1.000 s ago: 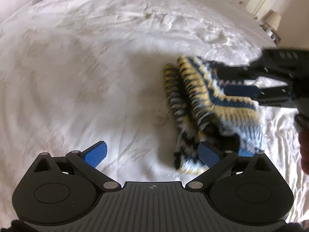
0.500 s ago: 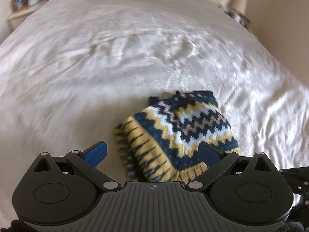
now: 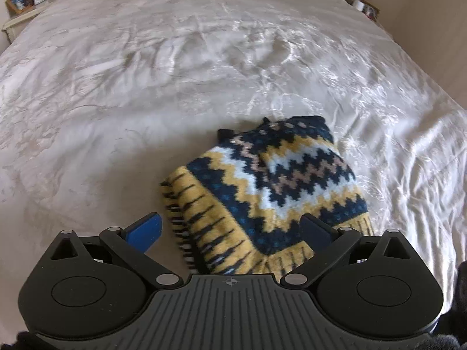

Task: Fold small clothes

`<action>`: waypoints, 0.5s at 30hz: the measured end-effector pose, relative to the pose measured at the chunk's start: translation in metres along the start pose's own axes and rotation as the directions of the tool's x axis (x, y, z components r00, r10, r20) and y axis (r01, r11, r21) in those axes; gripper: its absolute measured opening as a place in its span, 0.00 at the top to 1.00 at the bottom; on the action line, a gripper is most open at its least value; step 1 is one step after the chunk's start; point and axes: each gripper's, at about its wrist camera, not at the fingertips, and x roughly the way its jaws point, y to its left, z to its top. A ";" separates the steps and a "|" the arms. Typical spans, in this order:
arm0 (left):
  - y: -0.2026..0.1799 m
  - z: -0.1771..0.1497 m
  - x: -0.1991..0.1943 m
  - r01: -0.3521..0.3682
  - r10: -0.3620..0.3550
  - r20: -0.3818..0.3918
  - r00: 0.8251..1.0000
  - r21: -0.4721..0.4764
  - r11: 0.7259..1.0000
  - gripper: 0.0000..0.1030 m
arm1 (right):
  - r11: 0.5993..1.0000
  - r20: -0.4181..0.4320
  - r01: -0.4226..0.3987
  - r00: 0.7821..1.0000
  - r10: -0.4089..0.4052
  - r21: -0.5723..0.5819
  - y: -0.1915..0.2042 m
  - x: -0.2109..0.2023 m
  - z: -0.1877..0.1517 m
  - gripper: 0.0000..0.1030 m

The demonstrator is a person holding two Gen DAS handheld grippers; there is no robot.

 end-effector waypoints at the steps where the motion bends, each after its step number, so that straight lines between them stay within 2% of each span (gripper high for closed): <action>1: -0.003 0.001 0.005 0.000 0.000 -0.009 1.000 0.008 1.000 0.01 | 1.000 0.007 0.000 1.000 0.000 0.007 -0.002 -0.005 0.000 0.48; 8: -0.005 -0.002 0.048 -0.080 0.081 -0.112 0.990 0.017 0.997 0.01 | 0.997 0.085 0.021 0.996 -0.028 0.079 -0.030 -0.052 -0.007 0.45; 15: 0.005 -0.007 0.064 -0.076 0.068 -0.150 0.986 -0.045 0.996 0.00 | 0.995 0.155 0.052 0.986 -0.065 0.088 -0.043 -0.087 -0.006 0.31</action>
